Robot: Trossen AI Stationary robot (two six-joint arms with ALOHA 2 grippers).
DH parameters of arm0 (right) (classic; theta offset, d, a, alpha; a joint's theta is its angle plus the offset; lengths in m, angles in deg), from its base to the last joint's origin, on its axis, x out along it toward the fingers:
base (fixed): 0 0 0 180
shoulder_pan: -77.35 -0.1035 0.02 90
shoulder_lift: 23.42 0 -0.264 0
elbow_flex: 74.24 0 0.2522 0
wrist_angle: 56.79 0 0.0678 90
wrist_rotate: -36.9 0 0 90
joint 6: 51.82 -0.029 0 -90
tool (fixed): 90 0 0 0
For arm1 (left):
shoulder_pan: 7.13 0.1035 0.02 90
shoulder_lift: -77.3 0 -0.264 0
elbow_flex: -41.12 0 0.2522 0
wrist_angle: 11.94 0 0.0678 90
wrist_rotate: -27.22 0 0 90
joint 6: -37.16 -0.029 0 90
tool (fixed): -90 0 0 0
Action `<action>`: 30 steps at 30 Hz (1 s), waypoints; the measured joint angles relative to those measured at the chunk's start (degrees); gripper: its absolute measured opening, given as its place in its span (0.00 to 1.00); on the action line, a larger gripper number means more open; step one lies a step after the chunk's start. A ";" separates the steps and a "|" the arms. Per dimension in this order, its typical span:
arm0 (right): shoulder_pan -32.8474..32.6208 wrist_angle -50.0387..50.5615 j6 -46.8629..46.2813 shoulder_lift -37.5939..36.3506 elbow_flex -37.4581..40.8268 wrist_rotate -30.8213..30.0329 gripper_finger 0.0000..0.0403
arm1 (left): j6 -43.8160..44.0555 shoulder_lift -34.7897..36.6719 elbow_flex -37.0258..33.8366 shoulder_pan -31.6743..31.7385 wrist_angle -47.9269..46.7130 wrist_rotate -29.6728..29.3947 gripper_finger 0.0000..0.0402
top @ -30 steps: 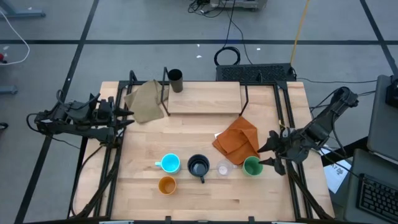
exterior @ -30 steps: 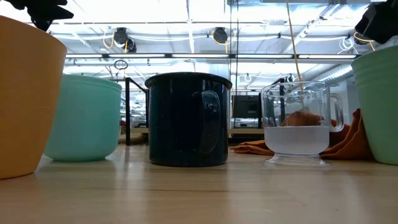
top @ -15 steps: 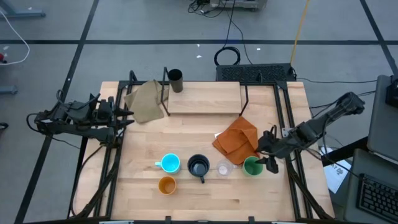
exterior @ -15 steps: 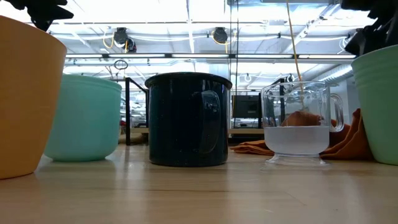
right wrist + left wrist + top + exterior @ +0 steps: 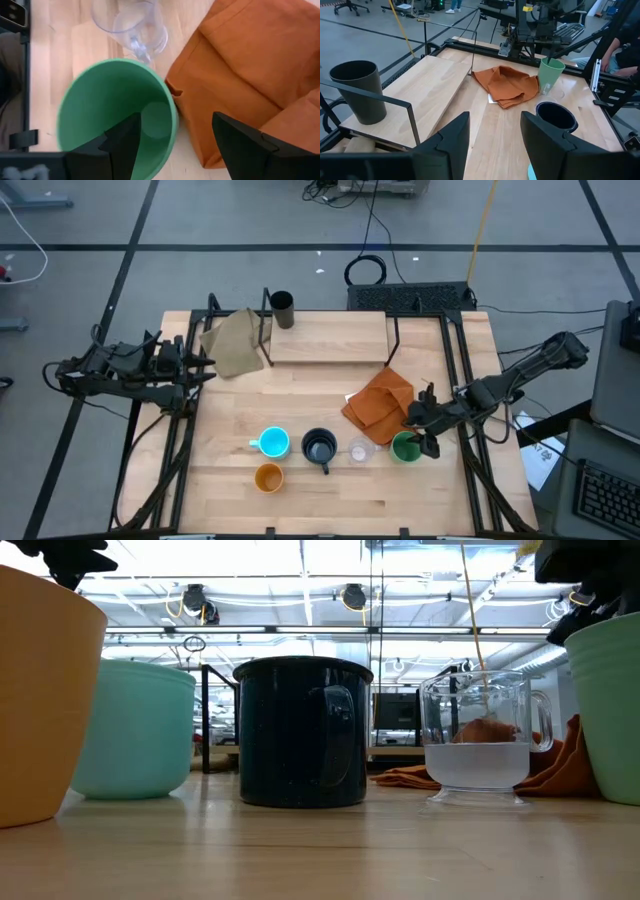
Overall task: Stack small to large cups/mugs on shelf
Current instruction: Put the green cup on the shelf
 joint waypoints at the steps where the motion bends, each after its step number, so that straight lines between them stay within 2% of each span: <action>1: 0.13 -0.25 0.00 0.09 0.31 0.83 0.58 | 0.00 0.00 0.00 0.00 0.00 0.01 0.44; 19: 0.38 -1.99 -0.11 0.26 1.08 1.21 0.58 | -0.05 0.00 0.00 0.00 -0.04 0.08 0.44; 24: 0.38 -1.94 -0.11 0.26 1.08 1.19 0.48 | -0.05 0.00 0.00 0.01 -0.04 0.10 0.44; 30: 0.38 -1.75 -0.09 0.26 1.08 1.85 0.30 | 0.02 0.00 0.00 0.01 -0.04 0.10 0.44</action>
